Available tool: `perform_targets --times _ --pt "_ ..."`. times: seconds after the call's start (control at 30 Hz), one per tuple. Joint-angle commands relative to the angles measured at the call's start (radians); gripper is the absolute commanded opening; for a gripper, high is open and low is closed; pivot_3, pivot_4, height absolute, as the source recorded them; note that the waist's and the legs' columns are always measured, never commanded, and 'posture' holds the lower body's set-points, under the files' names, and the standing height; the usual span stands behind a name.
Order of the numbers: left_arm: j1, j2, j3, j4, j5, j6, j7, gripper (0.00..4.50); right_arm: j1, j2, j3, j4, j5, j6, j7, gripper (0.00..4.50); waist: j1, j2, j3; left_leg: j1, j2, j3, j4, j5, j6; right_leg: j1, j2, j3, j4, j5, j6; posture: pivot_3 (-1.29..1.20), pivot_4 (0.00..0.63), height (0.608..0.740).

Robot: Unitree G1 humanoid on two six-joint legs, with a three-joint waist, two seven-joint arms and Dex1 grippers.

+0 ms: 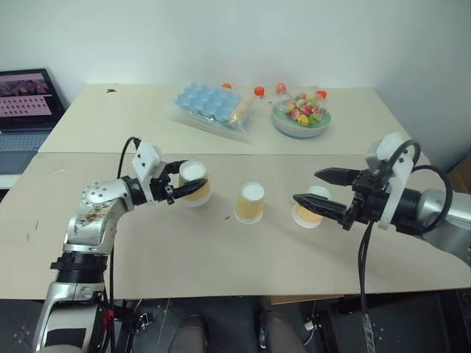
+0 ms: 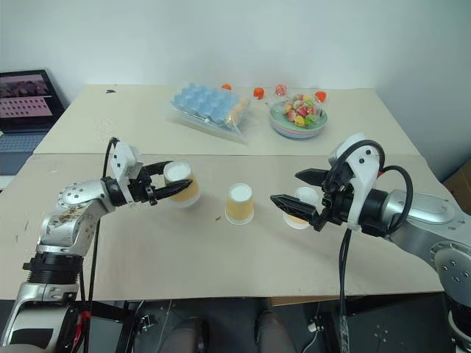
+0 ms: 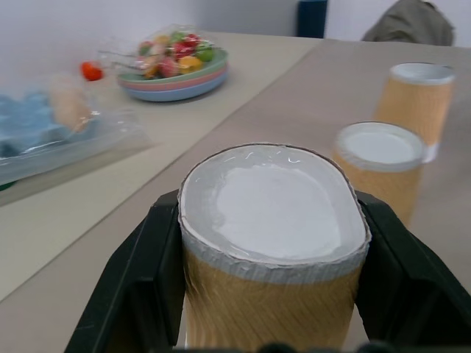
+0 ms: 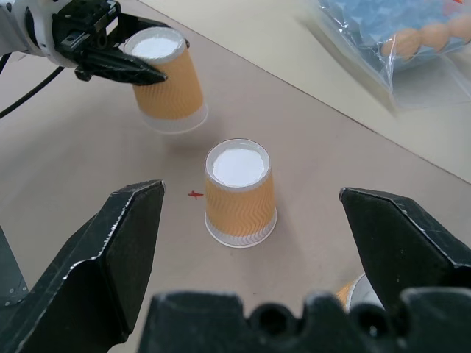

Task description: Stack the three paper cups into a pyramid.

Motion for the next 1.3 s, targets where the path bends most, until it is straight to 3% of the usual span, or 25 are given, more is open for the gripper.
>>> perform_targets --times 0.03,0.63,1.23,1.3 --pt "0.002 0.027 -0.014 -0.033 -0.032 0.014 -0.078 2.50 0.003 0.004 -0.033 -0.026 0.001 -0.018 -0.007 4.50 0.000 0.000 0.000 0.000 0.000 0.000 0.000 0.000 0.000 0.000 0.000 0.000 0.000 0.000 0.000 0.00 0.150 0.740" --pt "-0.049 -0.134 -0.099 0.139 0.085 -0.158 -0.040 2.50 0.054 -0.019 -0.110 -0.073 0.040 -0.005 -0.062 4.50 0.002 0.000 0.000 0.000 0.000 0.000 0.000 0.000 0.000 0.000 0.000 0.000 0.000 0.000 0.000 0.00 0.150 0.740" --pt "-0.091 -0.187 -0.106 0.237 0.116 -0.210 -0.031 2.50 0.067 -0.032 -0.127 -0.082 0.066 -0.013 -0.097 4.50 0.001 0.000 0.000 0.000 0.000 0.000 0.000 0.000 0.000 0.000 0.000 0.000 0.000 0.000 0.000 0.00 0.150 0.740" --pt "-0.087 -0.190 -0.105 0.234 0.113 -0.202 -0.031 3.45 0.065 -0.032 -0.125 -0.081 0.065 -0.013 -0.097 4.50 0.001 0.000 0.000 0.000 0.000 0.000 0.000 0.000 0.000 0.000 0.000 0.000 0.000 0.000 0.000 0.00 0.150 0.740"
